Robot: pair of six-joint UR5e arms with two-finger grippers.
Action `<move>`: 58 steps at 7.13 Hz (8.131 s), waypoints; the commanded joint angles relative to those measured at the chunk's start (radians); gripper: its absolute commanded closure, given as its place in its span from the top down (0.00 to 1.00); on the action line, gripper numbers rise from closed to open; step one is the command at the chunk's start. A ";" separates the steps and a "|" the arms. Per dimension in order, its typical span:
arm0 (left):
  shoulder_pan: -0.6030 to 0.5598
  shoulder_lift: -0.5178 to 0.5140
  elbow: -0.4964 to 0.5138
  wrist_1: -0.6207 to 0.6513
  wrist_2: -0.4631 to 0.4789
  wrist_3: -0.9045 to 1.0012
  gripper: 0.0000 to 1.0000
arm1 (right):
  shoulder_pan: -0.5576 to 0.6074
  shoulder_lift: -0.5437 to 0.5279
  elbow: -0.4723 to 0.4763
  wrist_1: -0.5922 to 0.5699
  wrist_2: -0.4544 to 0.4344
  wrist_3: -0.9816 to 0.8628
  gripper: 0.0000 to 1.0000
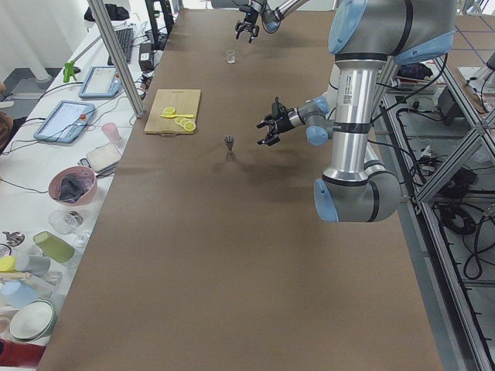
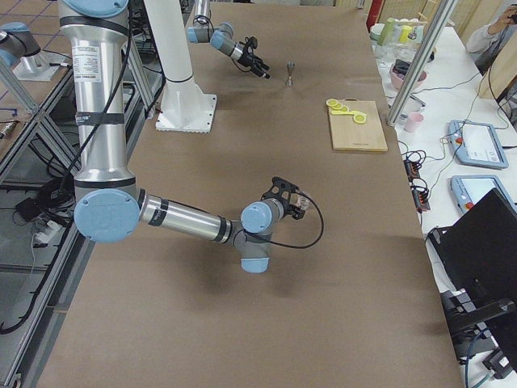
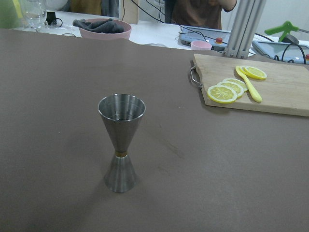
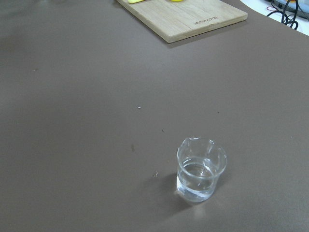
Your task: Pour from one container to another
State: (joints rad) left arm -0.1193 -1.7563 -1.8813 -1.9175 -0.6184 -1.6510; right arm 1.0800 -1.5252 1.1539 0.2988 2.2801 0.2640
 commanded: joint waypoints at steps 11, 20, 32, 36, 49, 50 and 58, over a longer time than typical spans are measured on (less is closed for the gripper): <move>-0.114 -0.106 0.229 0.002 0.160 -0.016 0.97 | -0.068 0.154 -0.220 0.065 -0.091 -0.091 0.96; -0.094 -0.155 0.347 0.012 0.249 -0.096 0.96 | -0.094 0.200 -0.279 0.062 -0.111 -0.065 0.93; -0.105 -0.157 0.372 0.012 0.258 -0.115 0.81 | -0.101 0.215 -0.287 0.057 -0.151 -0.058 0.68; -0.106 -0.179 0.399 0.011 0.258 -0.116 0.72 | -0.103 0.212 -0.286 0.059 -0.152 -0.014 0.59; -0.195 -0.224 0.304 -0.210 0.188 0.452 0.00 | -0.097 0.209 -0.185 0.021 -0.163 0.057 0.00; -0.200 -0.265 0.292 -0.269 0.118 0.606 0.00 | -0.094 0.203 -0.110 -0.053 -0.162 0.069 0.00; -0.140 -0.475 0.307 -0.434 -0.255 0.924 0.00 | -0.046 0.208 0.357 -0.767 0.018 -0.430 0.00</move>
State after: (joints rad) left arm -0.2674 -2.2139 -1.5725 -2.3393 -0.8102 -0.7312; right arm 1.0276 -1.3139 1.4473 -0.3483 2.2741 -0.0216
